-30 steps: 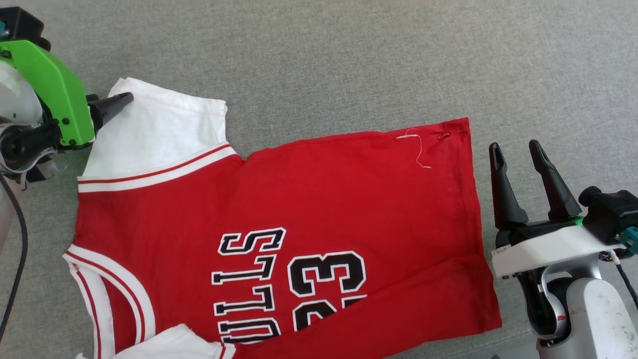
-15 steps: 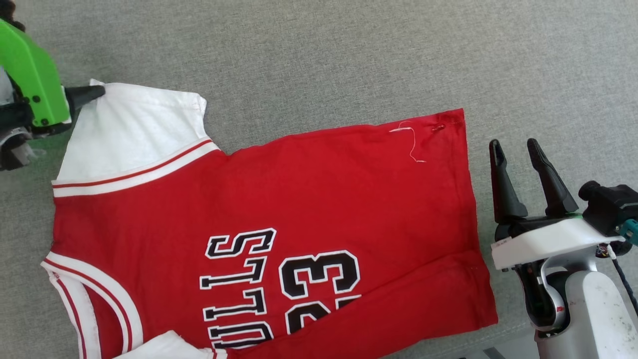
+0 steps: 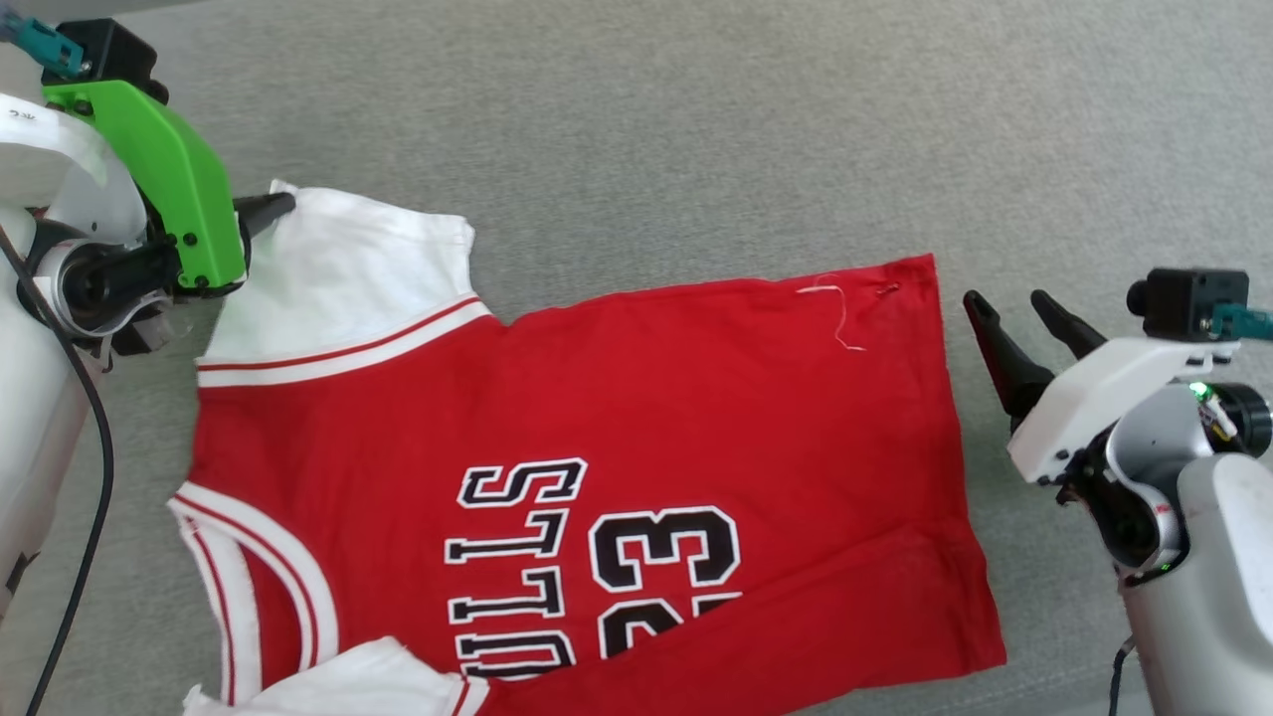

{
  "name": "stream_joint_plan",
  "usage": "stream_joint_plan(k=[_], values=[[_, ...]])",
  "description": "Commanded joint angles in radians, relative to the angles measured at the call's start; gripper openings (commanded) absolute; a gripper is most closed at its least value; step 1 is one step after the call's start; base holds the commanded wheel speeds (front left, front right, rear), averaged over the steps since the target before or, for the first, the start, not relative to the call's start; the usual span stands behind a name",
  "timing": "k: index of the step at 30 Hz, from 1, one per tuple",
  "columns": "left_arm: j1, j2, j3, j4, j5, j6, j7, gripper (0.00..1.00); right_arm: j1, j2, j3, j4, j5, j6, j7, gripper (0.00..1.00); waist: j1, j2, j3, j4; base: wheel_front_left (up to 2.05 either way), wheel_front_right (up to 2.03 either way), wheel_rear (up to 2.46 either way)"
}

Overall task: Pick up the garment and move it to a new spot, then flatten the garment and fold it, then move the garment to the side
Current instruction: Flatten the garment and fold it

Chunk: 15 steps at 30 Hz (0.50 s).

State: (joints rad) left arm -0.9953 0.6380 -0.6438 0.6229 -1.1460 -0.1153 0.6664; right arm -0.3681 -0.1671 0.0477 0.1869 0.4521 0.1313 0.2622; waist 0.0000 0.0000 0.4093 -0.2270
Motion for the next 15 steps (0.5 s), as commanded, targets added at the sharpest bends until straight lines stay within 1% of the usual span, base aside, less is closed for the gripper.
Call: stream_joint_plan(k=[1, 7, 9, 15], values=[[0.005, 0.005, 0.001, -0.017, 0.017, -0.007, -0.024, 0.0, -0.04, -0.02, 0.009, 0.024, 0.014, -0.001, 0.05, 1.0, 0.0, 0.0, -0.057, 0.062, 0.0, 0.0, 0.0], [0.01, 0.013, -0.015, -0.103, 0.048, -0.011, -0.079, 0.0, -0.115, -0.087, 0.058, 0.112, 0.05, -0.001, 0.26, 1.0, 0.0, 0.0, -0.079, 0.13, 0.0, 0.0, 0.0], [0.02, 0.019, -0.019, -0.133, 0.05, -0.012, -0.088, 0.0, -0.142, -0.102, 0.074, 0.137, 0.056, -0.001, 0.306, 1.0, 0.0, 0.0, -0.075, 0.145, 0.0, 0.0, 0.0], [0.055, 0.031, -0.021, -0.2, 0.044, -0.011, -0.103, 0.0, -0.21, -0.125, 0.12, 0.232, 0.062, -0.001, 0.393, 1.0, 0.0, 0.0, -0.047, 0.18, 0.0, 0.0, 0.0]])
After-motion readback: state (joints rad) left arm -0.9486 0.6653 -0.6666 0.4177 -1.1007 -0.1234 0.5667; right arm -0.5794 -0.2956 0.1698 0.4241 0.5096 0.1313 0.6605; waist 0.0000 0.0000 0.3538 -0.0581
